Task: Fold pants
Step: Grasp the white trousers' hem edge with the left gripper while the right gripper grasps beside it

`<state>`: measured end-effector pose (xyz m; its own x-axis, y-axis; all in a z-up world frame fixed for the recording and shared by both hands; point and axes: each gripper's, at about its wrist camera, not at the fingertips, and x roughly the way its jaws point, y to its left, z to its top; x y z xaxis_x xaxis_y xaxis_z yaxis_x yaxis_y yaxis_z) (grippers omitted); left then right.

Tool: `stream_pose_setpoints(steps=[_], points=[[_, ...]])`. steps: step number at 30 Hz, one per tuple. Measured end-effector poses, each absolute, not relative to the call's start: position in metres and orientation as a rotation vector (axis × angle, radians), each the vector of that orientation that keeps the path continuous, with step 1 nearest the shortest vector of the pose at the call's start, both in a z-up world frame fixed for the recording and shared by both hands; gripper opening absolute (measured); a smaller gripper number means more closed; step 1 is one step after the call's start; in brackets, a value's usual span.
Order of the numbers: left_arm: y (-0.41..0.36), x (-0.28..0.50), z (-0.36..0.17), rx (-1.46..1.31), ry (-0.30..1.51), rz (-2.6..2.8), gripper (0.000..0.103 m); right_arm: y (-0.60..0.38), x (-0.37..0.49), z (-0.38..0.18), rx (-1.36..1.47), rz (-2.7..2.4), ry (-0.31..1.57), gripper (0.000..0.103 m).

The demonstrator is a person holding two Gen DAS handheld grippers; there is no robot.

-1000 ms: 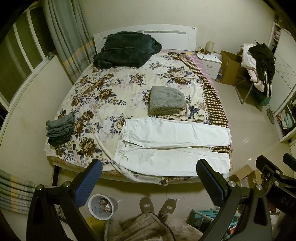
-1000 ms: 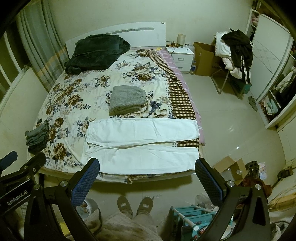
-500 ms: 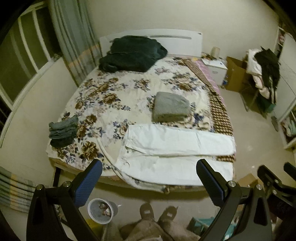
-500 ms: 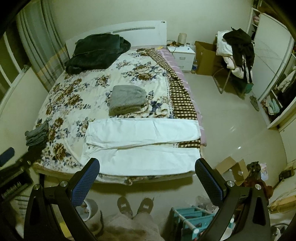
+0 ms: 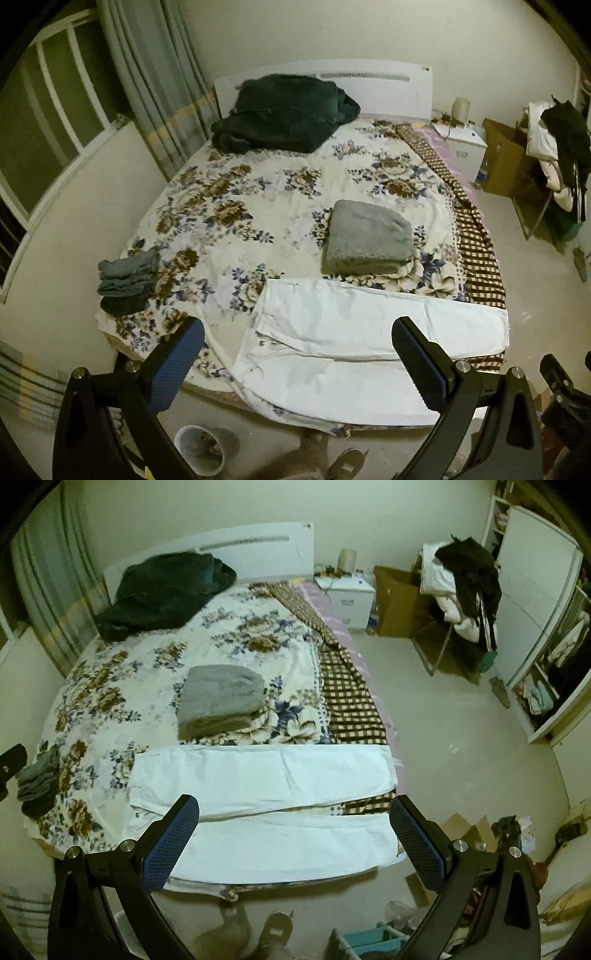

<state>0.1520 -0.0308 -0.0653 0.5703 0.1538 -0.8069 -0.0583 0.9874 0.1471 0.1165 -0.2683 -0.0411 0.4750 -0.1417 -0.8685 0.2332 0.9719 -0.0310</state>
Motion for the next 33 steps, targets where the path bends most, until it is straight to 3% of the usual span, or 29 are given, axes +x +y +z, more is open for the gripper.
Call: stream_pose_setpoints(steps=[14,27,33], points=[[-0.067,0.306,-0.205,0.256,1.116,0.003,0.103,-0.278,0.302,-0.216,-0.005,-0.264,1.23,0.103],[-0.129,0.408,-0.439,0.653,1.247,-0.195,0.103,-0.275,0.423,-0.487,-0.337,-0.01,1.504,0.103],[-0.155,0.421,-0.531,0.856,1.32,-0.32,0.103,-0.285,0.449,-0.57,-0.434,0.079,1.605,0.1]])
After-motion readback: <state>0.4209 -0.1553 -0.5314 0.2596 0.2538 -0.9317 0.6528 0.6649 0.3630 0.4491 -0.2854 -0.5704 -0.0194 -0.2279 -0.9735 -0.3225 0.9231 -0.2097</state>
